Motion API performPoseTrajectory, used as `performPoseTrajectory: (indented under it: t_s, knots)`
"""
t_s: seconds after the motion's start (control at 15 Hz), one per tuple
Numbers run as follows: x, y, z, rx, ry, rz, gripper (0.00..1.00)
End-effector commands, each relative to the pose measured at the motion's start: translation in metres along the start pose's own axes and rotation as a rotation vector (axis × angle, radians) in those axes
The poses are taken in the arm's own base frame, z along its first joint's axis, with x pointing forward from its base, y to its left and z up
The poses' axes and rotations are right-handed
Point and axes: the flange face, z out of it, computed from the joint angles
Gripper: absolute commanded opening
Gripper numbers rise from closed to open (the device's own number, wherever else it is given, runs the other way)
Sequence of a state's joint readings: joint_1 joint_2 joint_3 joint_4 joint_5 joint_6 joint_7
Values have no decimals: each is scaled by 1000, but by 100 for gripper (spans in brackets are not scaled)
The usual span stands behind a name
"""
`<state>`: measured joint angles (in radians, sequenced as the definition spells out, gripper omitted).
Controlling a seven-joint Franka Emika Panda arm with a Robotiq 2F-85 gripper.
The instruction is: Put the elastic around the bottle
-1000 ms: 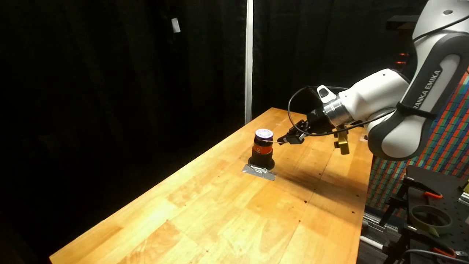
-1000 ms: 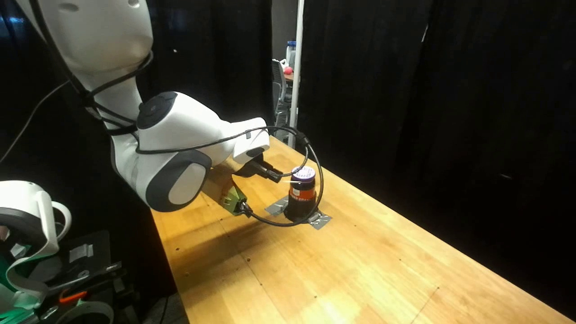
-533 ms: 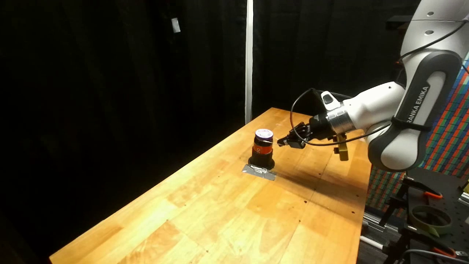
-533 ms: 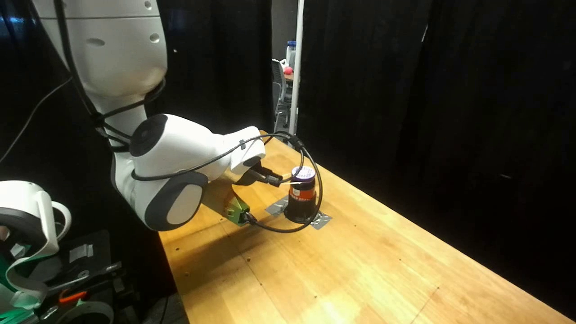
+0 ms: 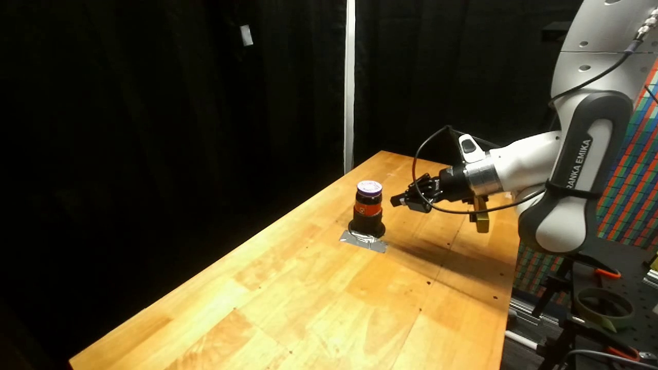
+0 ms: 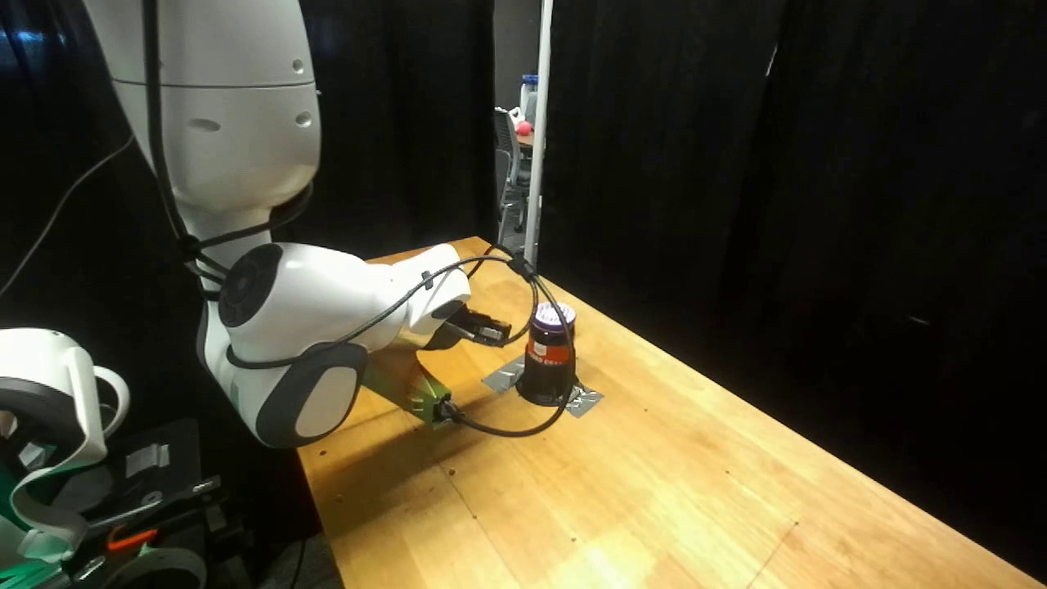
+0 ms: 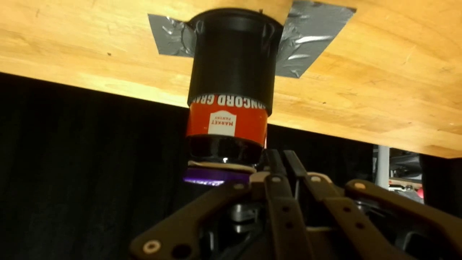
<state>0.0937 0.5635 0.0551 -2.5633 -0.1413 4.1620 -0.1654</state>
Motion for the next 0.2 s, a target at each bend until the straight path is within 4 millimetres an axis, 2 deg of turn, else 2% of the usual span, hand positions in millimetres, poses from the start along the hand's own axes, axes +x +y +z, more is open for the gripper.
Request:
performPoseTrajectory:
  t_s: [0.0, 0.13]
  knots:
    - [-2, 4, -9, -1, -203, -14, 36]
    - [-8, 7, -19, 1, -341, -1, 51]
